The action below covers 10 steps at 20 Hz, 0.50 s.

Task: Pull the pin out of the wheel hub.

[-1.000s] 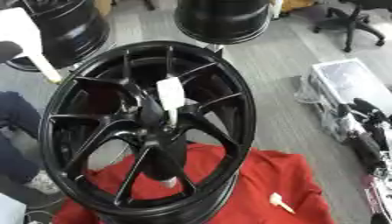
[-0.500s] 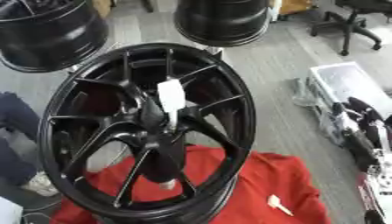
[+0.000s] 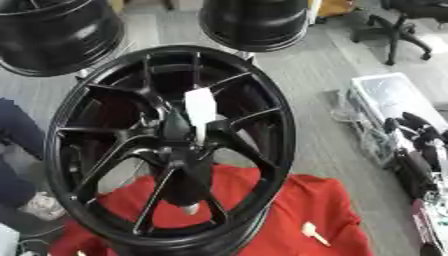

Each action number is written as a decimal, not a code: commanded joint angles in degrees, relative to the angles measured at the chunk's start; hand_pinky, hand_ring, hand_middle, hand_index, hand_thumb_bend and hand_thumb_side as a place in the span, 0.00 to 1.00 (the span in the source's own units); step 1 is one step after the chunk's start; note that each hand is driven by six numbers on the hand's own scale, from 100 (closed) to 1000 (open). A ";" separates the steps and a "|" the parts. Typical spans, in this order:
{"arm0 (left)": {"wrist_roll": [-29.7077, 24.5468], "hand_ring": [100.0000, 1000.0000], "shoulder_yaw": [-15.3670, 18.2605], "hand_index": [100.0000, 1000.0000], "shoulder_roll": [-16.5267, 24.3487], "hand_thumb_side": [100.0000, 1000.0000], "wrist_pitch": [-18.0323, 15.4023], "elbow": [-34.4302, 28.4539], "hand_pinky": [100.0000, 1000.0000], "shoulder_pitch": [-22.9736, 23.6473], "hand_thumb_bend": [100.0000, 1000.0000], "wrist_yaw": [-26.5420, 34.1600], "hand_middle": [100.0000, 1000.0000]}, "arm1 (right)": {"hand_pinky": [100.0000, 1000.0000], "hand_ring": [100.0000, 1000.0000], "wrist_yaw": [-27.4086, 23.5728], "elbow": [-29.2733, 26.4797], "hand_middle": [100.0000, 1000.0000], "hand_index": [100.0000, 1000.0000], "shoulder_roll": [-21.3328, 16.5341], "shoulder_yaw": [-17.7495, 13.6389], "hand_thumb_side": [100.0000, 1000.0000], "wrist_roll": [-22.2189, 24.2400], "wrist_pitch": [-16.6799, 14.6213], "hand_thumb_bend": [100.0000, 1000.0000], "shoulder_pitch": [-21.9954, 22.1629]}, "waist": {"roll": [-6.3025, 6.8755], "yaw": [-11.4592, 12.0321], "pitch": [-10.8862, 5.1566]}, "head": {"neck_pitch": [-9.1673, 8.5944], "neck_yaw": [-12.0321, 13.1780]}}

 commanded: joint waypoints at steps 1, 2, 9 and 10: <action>2.98 0.88 2.85 0.72 -2.86 0.70 -2.17 -4.27 0.70 -0.20 0.34 2.49 0.77 | 0.78 0.77 -0.32 -0.64 0.73 0.81 -0.48 -0.04 0.38 0.12 -0.19 0.28 -0.44 | -0.04 0.09 -0.36 | 0.26 0.08; 3.87 0.88 3.36 0.70 -4.31 0.72 -2.96 -5.69 0.69 -0.37 0.30 3.19 0.76 | 0.78 0.77 -0.33 -0.63 0.73 0.81 -0.38 -0.03 0.38 0.13 -0.17 0.28 -0.44 | -0.15 0.11 -0.34 | 0.32 0.11; 9.94 0.85 6.34 0.68 -14.46 0.73 -6.41 -15.81 0.67 -1.87 0.26 7.93 0.73 | 0.78 0.77 -0.54 -0.64 0.73 0.81 0.22 0.14 0.38 0.28 -0.23 0.28 -0.71 | -1.09 0.26 0.00 | 0.25 0.26; 10.80 0.85 6.86 0.68 -15.91 0.73 -6.39 -17.20 0.67 -2.11 0.26 8.41 0.72 | 0.78 0.77 -0.60 -0.64 0.73 0.81 0.31 0.15 0.38 0.28 -0.25 0.28 -0.73 | -1.22 0.30 0.06 | 0.25 0.31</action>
